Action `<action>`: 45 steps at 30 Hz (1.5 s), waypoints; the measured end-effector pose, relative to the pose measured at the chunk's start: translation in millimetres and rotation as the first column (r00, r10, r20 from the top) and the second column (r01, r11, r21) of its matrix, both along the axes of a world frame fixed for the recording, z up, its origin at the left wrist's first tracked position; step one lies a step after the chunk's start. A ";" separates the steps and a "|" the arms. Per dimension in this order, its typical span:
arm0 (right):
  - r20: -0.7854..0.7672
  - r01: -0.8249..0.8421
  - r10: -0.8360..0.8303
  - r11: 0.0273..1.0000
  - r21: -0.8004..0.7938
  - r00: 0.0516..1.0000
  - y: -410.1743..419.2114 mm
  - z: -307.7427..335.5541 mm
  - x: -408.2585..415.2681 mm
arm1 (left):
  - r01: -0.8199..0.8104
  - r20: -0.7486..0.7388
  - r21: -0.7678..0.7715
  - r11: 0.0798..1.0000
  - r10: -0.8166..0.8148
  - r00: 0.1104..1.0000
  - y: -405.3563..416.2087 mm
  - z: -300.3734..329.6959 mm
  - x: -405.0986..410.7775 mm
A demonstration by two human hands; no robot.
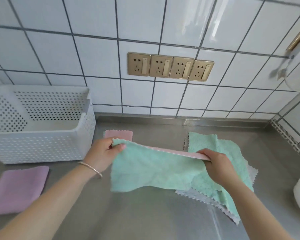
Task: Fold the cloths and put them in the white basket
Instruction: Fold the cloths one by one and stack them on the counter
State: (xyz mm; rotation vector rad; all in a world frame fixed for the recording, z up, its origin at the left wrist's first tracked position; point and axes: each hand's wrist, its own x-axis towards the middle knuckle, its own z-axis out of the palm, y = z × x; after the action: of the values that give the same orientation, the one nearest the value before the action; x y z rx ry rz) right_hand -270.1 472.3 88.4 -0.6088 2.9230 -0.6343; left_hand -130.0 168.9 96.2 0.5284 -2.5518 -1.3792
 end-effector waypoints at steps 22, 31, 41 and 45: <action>0.535 -0.147 0.221 0.973 -0.179 0.815 -55.7 -64.5 99.1 | 0.013 0.402 0.147 0.989 -0.072 0.913 -60.9 -68.6 166.3; 0.740 -0.195 0.087 0.979 0.061 0.667 -30.2 -124.4 132.0 | 0.101 0.637 0.219 0.970 -0.221 0.739 -36.6 -139.7 200.4; 0.636 -0.082 0.049 0.996 0.022 0.770 -76.1 -133.8 91.6 | -0.141 0.592 0.066 0.988 0.075 0.802 -65.6 -167.3 133.1; 0.554 -0.080 0.012 0.992 0.098 0.832 -94.1 -138.3 78.1 | -0.133 0.607 -0.031 0.991 0.125 0.785 -69.0 -170.2 109.8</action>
State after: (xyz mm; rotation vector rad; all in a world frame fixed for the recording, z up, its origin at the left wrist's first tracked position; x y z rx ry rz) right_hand -192.0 378.1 -50.0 -0.3936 2.3698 -0.5179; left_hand -20.3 99.9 -73.9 1.3180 -2.8977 -1.3348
